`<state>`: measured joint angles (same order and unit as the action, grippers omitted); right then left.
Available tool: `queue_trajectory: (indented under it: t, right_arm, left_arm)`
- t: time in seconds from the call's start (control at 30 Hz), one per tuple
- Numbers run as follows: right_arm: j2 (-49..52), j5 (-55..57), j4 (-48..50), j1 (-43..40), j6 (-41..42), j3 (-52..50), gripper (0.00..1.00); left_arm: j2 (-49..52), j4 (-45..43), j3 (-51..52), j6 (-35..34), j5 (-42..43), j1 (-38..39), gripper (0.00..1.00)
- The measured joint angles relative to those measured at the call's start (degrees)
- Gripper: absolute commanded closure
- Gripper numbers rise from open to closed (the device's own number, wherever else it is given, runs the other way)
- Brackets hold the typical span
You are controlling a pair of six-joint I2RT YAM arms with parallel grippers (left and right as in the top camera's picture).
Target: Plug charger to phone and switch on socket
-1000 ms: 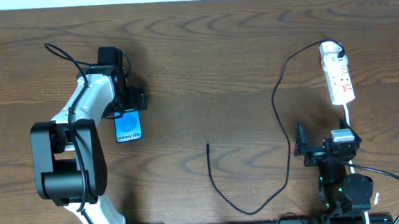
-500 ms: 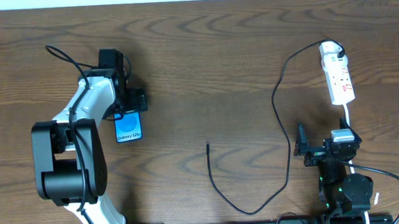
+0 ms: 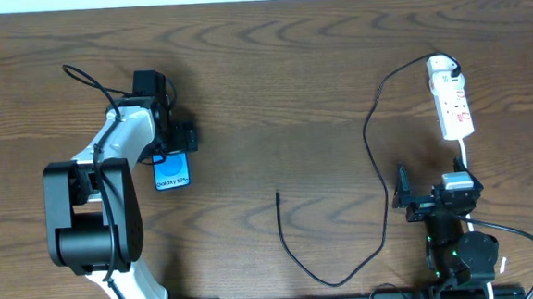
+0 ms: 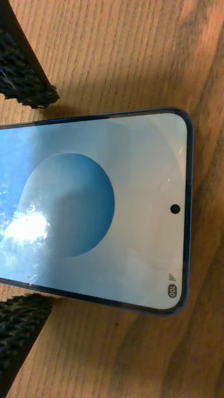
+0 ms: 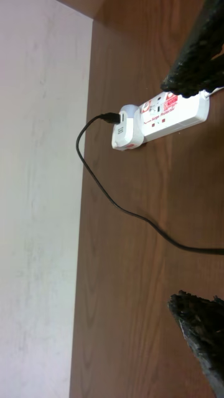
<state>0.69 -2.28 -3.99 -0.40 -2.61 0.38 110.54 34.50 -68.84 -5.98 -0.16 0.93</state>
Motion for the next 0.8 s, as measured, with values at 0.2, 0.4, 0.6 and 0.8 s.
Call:
queue_trajectory:
  t: [0.2, 0.4, 0.6, 0.8]
  right_arm:
    - [0.0, 0.0, 0.0, 0.0, 0.0, 0.0, 0.01]
    - [0.0, 0.0, 0.0, 0.0, 0.02, 0.0, 0.01]
    - [0.0, 0.0, 0.0, 0.0, 0.0, 0.0, 0.01]
    - [0.0, 0.0, 0.0, 0.0, 0.0, 0.0, 0.01]
  left_arm:
    - [0.0, 0.79, 0.0, -0.02, 0.02, 0.0, 0.02]
    - [-0.02, 1.66, 0.0, -0.02, 0.2, 0.0, 0.02]
    - [-0.02, 2.36, -0.02, 0.28, 0.39, 0.0, 0.02]
    - [-0.02, 2.6, -0.02, 1.33, 0.66, 0.0, 0.02]
